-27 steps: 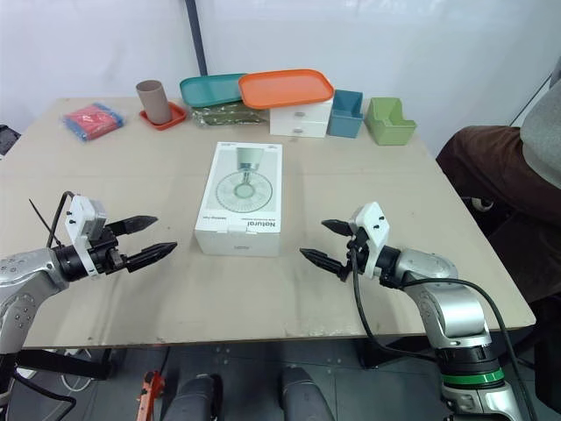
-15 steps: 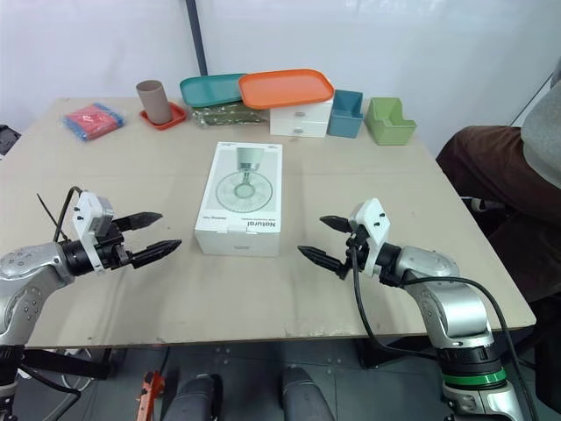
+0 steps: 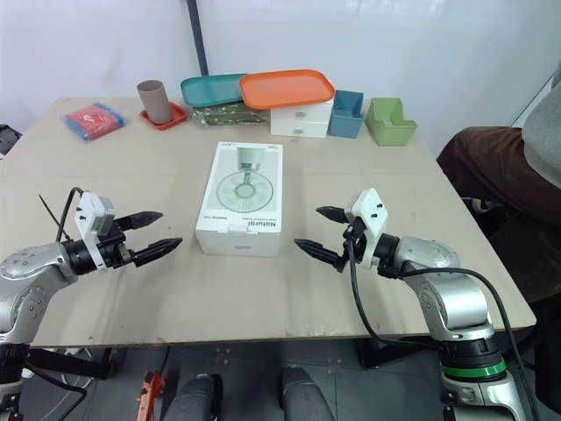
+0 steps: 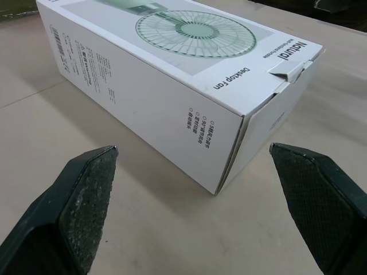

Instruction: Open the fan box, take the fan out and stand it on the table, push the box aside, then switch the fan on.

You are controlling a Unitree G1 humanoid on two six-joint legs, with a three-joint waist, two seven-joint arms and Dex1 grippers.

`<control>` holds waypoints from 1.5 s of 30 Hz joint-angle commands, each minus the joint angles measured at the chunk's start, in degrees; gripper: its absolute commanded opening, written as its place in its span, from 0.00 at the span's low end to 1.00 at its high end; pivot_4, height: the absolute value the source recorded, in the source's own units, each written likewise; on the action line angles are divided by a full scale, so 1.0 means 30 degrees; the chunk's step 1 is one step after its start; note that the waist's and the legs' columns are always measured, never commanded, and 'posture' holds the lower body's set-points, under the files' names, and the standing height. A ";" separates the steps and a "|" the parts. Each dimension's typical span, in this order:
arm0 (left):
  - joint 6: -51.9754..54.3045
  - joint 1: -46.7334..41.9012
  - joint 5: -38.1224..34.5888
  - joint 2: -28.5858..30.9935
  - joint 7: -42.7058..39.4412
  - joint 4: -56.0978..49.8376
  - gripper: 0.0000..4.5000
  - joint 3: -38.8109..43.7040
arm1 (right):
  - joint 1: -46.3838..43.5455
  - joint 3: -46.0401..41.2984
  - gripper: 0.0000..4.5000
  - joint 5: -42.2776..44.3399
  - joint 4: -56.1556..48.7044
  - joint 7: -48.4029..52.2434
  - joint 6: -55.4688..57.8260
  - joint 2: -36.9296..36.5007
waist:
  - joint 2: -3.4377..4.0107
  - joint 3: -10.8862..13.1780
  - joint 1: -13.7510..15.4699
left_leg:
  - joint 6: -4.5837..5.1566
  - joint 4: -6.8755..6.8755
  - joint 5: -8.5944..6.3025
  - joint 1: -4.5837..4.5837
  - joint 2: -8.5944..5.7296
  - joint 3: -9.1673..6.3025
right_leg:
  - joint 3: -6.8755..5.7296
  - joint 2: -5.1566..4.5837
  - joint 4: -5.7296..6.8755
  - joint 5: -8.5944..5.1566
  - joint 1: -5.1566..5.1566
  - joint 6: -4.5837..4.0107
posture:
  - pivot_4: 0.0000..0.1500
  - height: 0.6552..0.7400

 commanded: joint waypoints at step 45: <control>-0.4164 -0.4579 0.3830 -0.2761 0.0277 0.3811 0.02 -0.3350 | -0.7129 0.7863 1.00 -0.8508 0.1477 -0.2251 -0.2406 0.2902 | 0.0005 -0.0005 0.0024 | 0.0018 0.0060 0.0018 -0.0011 -0.0002 -0.0019 | -0.0008 0.0008 0.0010 0.0051 0.0019 0.0012 | 1.00 1.00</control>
